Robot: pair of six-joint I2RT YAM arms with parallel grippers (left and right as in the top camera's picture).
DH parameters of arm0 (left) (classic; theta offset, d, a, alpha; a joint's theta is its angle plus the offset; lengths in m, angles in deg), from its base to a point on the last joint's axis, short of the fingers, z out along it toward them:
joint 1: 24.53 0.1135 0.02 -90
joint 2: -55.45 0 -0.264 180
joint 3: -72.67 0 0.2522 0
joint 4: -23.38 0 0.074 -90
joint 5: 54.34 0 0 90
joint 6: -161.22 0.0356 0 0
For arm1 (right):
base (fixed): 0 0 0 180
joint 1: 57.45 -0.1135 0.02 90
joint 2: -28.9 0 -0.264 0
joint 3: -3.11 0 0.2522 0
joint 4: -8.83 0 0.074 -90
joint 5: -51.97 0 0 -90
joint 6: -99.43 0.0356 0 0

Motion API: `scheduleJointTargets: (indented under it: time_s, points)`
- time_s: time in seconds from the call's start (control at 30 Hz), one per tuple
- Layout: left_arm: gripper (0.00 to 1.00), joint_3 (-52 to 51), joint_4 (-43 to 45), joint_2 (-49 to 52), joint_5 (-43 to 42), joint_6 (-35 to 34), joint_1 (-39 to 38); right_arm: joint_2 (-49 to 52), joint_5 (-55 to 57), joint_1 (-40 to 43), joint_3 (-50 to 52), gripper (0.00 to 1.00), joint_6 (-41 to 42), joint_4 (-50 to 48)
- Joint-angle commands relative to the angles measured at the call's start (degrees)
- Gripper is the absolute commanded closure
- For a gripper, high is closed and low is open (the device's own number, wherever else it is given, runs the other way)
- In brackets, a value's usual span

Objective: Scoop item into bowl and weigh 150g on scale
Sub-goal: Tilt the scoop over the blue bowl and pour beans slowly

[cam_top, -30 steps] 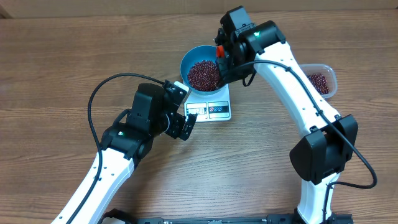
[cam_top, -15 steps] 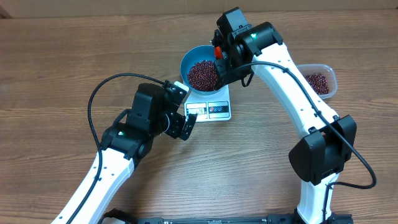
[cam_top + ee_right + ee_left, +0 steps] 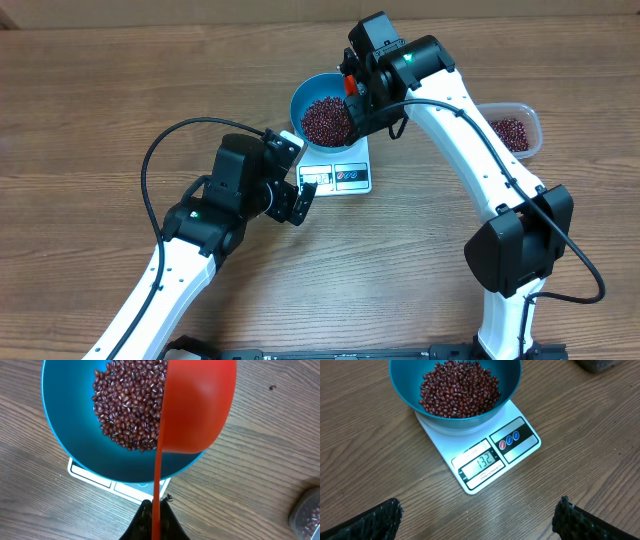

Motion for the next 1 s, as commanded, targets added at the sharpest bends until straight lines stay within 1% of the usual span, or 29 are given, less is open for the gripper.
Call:
scheduleJointTargets:
  time_s: [0.0,0.1,0.23,0.57,0.8,0.97]
  points:
    - [0.0,0.9,0.2,0.1,-0.7,0.4,0.2,0.2,0.3,-0.1,-1.8,0.96,-2.2,-0.5]
    - [0.0,0.9,0.2,0.1,-0.7,0.4,0.2,0.2,0.8,-0.3,-1.8,0.96,-4.5,-0.6]
    - [0.0,0.9,0.2,0.1,-0.7,0.4,0.2,0.2,2.8,-0.3,-1.8,0.96,-4.9,-0.9]
    - [0.0,0.9,0.2,0.1,-0.7,0.4,0.2,0.2,2.9,-0.3,-1.8,0.96,-5.1,-1.3]
    - [0.0,0.9,0.2,0.1,-0.7,0.4,0.2,0.2,3.3,-1.1,-1.8,0.96,-8.1,-2.2]
    - [0.01,0.9,0.2,0.1,-0.7,0.4,0.2,0.2,7.7,-2.4,-1.8,0.96,-8.1,-2.9]
